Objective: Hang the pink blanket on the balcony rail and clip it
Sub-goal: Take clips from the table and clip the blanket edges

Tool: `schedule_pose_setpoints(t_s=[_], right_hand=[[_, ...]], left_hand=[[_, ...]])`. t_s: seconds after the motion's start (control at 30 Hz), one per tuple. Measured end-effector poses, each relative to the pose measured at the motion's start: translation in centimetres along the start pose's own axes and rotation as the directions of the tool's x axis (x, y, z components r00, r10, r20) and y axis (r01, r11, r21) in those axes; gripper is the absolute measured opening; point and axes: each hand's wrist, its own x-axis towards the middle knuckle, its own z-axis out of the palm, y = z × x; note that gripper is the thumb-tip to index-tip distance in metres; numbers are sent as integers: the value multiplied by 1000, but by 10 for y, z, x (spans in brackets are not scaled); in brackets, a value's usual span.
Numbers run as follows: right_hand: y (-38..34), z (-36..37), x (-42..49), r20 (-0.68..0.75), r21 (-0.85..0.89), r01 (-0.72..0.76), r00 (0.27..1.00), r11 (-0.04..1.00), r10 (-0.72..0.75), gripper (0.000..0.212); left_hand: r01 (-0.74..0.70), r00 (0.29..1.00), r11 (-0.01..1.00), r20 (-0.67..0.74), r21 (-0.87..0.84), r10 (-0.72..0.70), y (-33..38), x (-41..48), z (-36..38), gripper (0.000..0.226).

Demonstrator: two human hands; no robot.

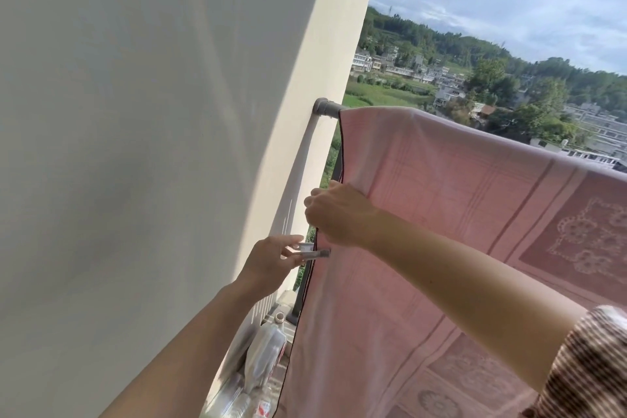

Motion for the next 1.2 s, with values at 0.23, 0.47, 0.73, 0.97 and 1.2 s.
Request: schedule_pose_setpoints(t_s=[0.23,0.47,0.73,0.97,1.2], right_hand=[[-9,20,-21,-219,-1,137,967,991,-134,19],[-19,46,-85,-445,249,15,890,968,101,22],[-6,90,-243,-182,472,-388,836,792,518,21],[-15,125,-444,28,500,-683,627,532,779,34],[-54,138,-660,245,449,-875,318,183,916,42]], left_hand=[[-43,963,999,-267,20,46,8,-16,17,38],[-263,809,950,-497,171,314,32,-46,56,23],[-389,894,900,-156,198,421,100,-81,152,22],[-477,873,865,193,155,447,203,-154,277,26],[-546,737,837,493,30,463,332,-258,424,30]])
